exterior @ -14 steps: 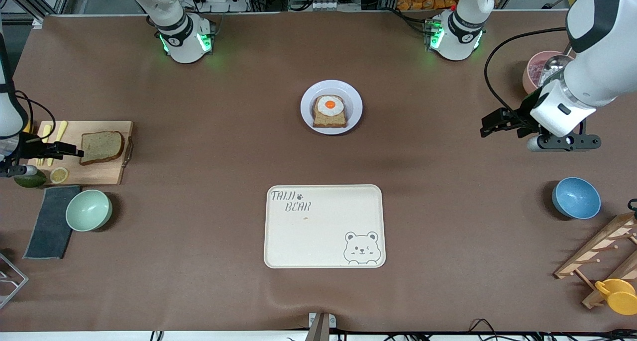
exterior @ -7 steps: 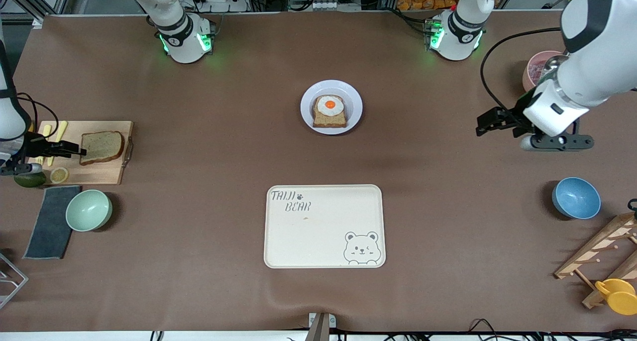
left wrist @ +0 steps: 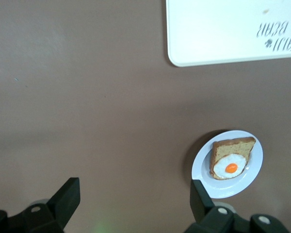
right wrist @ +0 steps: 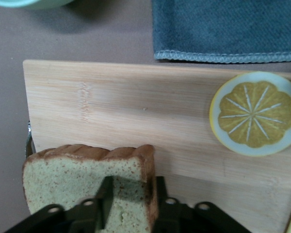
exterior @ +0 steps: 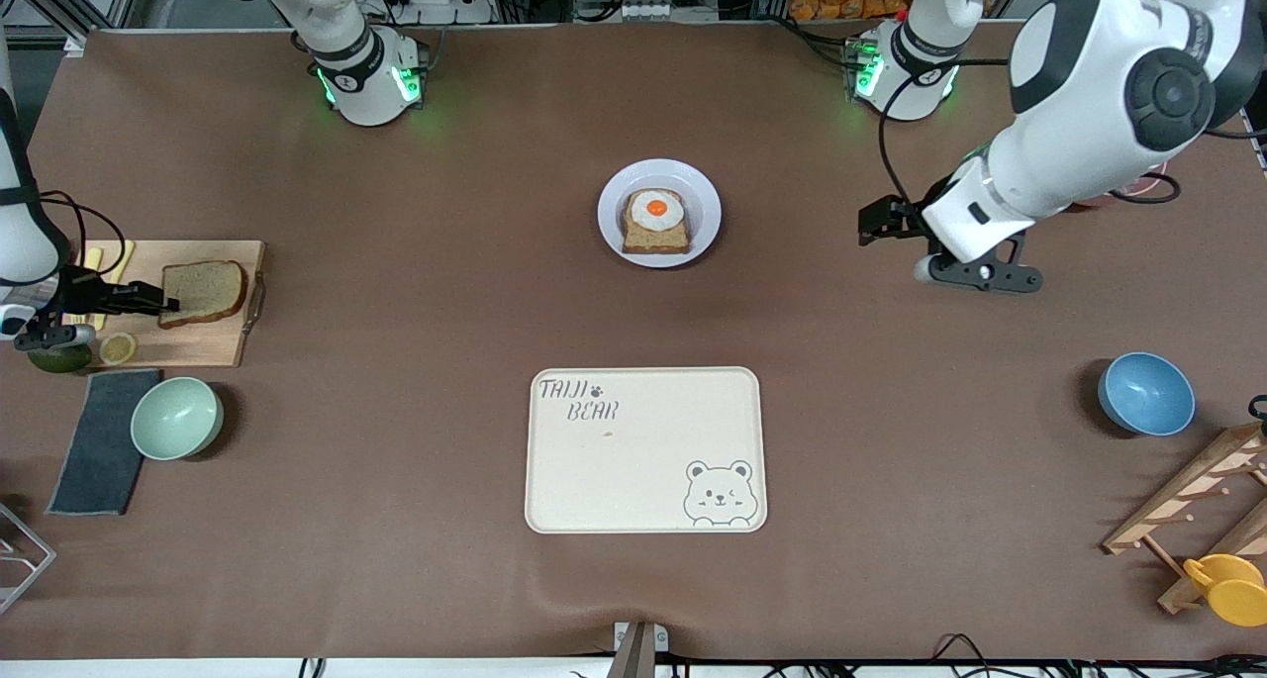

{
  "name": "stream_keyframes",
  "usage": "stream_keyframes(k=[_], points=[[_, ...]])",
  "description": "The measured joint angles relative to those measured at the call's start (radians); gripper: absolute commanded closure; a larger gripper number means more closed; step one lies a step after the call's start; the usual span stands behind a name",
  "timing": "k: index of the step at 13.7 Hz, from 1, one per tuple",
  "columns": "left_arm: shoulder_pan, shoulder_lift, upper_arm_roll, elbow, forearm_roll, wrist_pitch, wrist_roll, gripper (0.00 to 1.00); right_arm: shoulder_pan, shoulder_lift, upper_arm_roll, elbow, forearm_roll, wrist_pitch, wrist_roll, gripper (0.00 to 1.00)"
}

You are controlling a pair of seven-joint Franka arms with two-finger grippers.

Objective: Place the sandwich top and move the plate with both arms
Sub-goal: 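Lower the right gripper and grasp the bread slice on the cutting board, then lift the bread slice with the right gripper toward the egg plate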

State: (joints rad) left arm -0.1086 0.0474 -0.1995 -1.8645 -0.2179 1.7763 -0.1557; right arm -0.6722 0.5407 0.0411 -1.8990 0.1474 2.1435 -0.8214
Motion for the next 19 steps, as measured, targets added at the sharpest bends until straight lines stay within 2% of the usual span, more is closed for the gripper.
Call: stream_keyframes(k=[4, 8, 12, 16, 19], points=[[-0.003, 0.084, -0.003, -0.002, 0.000, 0.007, 0.000, 0.00, -0.007, 0.001, 0.000, 0.004, 0.007, 0.001, -0.014, 1.00], [0.003, 0.099, -0.002, -0.001, 0.000, 0.009, 0.000, 0.00, -0.007, 0.001, 0.008, 0.020, 0.008, -0.022, -0.015, 1.00], [0.006, 0.099, -0.001, 0.000, 0.000, 0.011, 0.000, 0.00, 0.000, 0.000, 0.022, 0.122, 0.013, -0.195, -0.015, 1.00], [0.006, 0.099, -0.001, 0.000, 0.000, 0.019, 0.000, 0.00, 0.008, 0.000, 0.027, 0.168, 0.080, -0.287, -0.015, 1.00], [0.006, 0.099, 0.000, 0.000, 0.000, 0.020, 0.000, 0.00, 0.042, -0.002, 0.032, 0.185, 0.167, -0.373, 0.008, 1.00]])
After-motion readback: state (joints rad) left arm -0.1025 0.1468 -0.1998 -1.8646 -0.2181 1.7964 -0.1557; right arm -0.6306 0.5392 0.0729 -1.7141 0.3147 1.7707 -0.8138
